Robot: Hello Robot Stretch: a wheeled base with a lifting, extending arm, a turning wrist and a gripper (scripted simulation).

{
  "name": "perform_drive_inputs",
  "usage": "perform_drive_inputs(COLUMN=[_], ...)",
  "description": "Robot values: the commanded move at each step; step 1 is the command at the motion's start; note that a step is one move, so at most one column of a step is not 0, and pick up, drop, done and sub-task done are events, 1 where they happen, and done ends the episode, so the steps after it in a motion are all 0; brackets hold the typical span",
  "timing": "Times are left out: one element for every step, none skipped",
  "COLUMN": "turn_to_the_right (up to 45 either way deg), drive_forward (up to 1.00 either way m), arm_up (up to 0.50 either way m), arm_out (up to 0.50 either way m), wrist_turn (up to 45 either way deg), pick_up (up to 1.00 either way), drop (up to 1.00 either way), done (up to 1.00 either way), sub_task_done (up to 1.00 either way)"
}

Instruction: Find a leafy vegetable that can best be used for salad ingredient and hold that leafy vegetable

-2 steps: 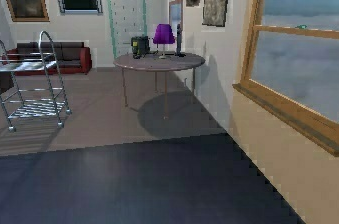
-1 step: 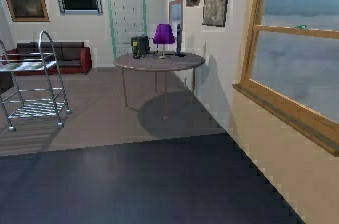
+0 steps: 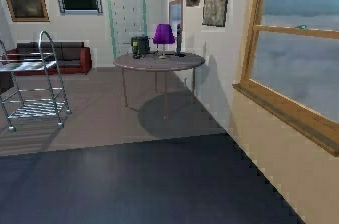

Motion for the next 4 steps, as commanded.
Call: perform_drive_inputs(turn_to_the_right=[0.0, 0.0, 0.0, 0.0], drive_forward=[0.0, 0.0, 0.0, 0.0], arm_up=[0.0, 0.0, 0.0, 0.0], arm_out=[0.0, 0.0, 0.0, 0.0], wrist_turn=[45.0, 45.0, 45.0, 24.0], pick_up=[0.0, 0.0, 0.0, 0.0], drop=[0.0, 0.0, 0.0, 0.0], done=[0.0, 0.0, 0.0, 0.0], sub_task_done=[0.0, 0.0, 0.0, 0.0])
